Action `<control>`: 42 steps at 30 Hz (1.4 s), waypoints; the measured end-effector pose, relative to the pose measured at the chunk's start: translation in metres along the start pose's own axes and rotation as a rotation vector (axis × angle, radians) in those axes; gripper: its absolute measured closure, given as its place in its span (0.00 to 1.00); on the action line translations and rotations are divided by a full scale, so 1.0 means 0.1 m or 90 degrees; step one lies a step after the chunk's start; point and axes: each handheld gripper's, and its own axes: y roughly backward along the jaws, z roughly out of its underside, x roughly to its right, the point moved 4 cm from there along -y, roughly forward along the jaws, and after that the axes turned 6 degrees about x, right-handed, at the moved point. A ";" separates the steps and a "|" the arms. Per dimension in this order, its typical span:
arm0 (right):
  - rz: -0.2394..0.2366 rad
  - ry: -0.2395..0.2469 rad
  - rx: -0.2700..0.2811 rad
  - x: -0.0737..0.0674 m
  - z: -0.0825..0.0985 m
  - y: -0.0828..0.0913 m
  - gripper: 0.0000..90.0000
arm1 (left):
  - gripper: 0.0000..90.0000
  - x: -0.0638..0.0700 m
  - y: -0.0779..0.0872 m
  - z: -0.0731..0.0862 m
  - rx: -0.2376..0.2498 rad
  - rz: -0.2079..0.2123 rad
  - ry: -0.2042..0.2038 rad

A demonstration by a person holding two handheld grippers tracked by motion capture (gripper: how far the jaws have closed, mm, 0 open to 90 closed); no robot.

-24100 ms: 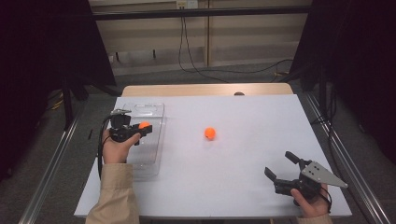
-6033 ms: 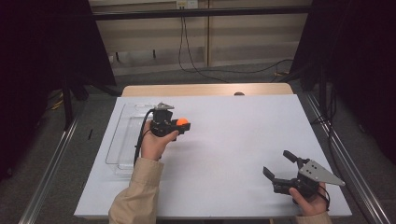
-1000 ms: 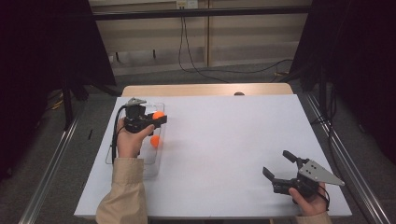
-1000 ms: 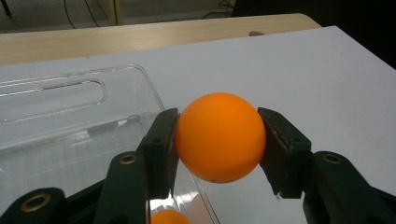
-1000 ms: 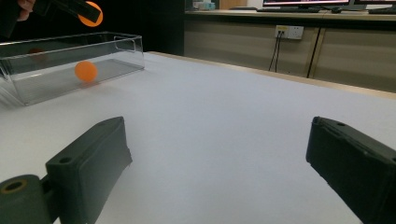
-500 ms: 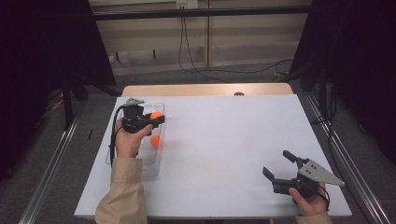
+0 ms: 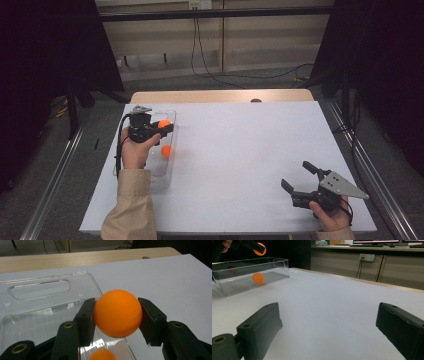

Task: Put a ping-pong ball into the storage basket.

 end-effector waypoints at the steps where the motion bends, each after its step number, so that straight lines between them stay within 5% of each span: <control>1: 0.000 0.000 0.000 0.00 0.00 0.00 0.06 | 0.56 -0.01 0.00 0.00 -0.002 -0.001 -0.001; 42: -0.001 0.001 -0.001 0.00 0.00 0.00 0.06 | 0.56 -0.16 0.01 0.07 0.000 -0.037 0.000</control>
